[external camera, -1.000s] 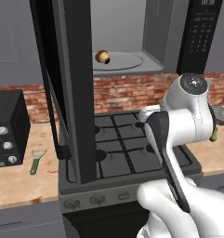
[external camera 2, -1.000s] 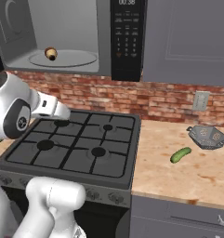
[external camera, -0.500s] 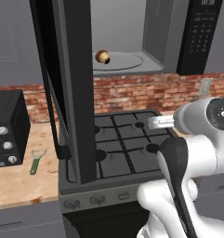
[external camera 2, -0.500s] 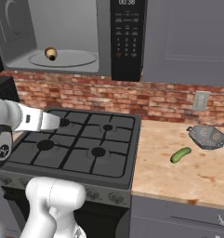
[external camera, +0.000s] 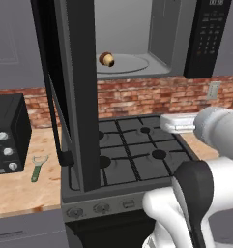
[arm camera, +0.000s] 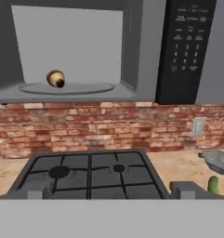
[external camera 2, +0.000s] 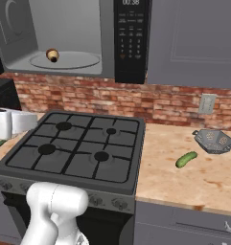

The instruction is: Close the microwave door.

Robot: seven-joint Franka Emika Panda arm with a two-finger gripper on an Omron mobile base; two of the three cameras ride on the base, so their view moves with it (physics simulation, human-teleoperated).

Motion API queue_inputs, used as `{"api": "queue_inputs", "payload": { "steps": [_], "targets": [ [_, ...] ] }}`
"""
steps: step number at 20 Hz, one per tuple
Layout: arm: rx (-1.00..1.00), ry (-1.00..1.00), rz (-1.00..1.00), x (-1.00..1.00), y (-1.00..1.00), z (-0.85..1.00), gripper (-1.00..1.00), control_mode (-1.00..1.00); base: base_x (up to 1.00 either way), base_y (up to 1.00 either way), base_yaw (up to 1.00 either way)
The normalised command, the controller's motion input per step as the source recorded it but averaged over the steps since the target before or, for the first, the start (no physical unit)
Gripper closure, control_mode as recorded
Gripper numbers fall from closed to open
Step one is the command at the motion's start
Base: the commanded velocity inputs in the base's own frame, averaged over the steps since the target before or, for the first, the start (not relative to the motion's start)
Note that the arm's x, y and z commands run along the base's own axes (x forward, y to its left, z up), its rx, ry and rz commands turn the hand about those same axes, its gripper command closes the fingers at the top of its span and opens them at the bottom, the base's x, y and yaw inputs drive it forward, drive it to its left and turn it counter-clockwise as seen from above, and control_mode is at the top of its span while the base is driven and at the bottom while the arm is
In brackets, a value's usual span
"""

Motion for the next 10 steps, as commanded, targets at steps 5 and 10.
{"api": "queue_inputs", "payload": {
  "steps": [5, 10],
  "targets": [
    [0.0, -0.27, 0.0, -0.7, 0.16, 0.26, -1.0, -1.0, 0.0, 0.0, 0.0],
    [0.0, -0.18, 0.0, -1.0, 0.28, 0.17, -1.0, -1.0, 0.0, 0.0, 0.0]
  ]
}}
